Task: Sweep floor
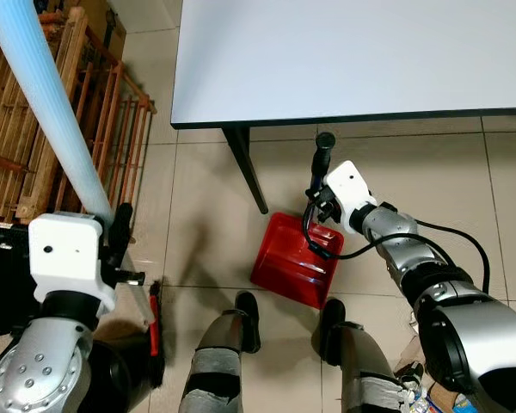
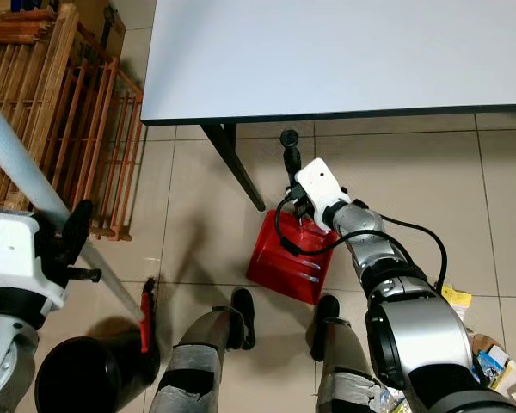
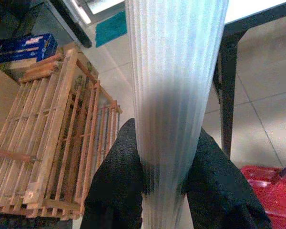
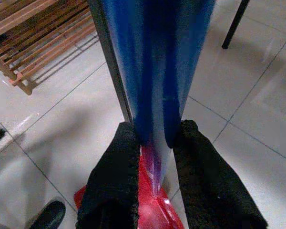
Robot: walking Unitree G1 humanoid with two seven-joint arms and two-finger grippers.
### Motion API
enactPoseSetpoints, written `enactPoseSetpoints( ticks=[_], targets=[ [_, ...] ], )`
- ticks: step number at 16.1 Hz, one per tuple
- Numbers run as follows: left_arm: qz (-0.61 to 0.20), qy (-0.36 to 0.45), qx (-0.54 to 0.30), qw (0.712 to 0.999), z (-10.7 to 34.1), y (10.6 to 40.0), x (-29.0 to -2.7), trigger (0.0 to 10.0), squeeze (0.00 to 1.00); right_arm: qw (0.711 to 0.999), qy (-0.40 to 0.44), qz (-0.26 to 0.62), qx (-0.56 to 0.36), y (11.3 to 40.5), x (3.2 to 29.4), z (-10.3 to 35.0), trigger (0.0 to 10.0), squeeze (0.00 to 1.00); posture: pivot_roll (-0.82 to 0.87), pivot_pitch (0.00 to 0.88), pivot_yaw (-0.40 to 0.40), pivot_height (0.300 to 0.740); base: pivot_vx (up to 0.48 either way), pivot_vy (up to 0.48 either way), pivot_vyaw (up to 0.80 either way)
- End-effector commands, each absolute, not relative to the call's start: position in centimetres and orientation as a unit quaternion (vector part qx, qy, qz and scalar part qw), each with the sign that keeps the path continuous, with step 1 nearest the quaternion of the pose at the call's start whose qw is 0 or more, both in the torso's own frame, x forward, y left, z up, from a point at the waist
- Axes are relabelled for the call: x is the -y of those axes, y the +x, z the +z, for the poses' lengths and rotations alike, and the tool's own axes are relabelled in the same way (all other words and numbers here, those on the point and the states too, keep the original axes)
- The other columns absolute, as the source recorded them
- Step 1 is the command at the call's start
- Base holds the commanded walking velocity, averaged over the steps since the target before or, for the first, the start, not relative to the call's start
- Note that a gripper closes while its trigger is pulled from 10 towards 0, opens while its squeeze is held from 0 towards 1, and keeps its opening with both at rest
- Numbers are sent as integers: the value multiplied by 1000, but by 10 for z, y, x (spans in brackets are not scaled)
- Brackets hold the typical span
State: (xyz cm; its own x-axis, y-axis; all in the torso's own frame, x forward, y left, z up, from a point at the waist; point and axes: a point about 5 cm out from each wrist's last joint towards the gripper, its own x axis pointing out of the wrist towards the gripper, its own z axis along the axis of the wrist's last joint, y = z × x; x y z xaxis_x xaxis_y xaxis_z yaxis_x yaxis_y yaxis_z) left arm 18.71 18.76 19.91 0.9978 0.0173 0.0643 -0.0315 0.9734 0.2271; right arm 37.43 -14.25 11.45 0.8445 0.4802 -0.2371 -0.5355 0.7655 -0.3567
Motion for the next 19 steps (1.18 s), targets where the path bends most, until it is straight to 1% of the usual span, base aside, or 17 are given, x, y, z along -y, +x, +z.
enactPoseSetpoints(
  ticks=[1,3,9,12,16,19],
  targets=[
    [34,126,26,991,196,186,-192,10000,0,933,-199,286,-89,365,140,98,0,0,399,452,158,740,0,0,0],
    [35,122,34,991,195,193,-191,10000,0,938,-192,275,-85,367,143,101,0,0,383,432,140,740,0,0,0],
    [42,108,70,991,198,213,-185,10000,0,940,-182,276,-82,365,142,98,0,0,338,367,78,740,0,0,0],
    [43,104,84,990,197,224,-181,10000,0,954,-155,248,-72,366,145,99,0,0,307,340,47,740,0,0,0],
    [44,97,96,990,196,232,-177,10000,0,956,-151,241,-71,365,145,97,0,0,279,318,26,740,0,0,0],
    [45,87,108,989,194,241,-172,10000,0,965,-139,209,-70,367,148,99,0,0,249,290,2,740,0,0,0]
  ],
)
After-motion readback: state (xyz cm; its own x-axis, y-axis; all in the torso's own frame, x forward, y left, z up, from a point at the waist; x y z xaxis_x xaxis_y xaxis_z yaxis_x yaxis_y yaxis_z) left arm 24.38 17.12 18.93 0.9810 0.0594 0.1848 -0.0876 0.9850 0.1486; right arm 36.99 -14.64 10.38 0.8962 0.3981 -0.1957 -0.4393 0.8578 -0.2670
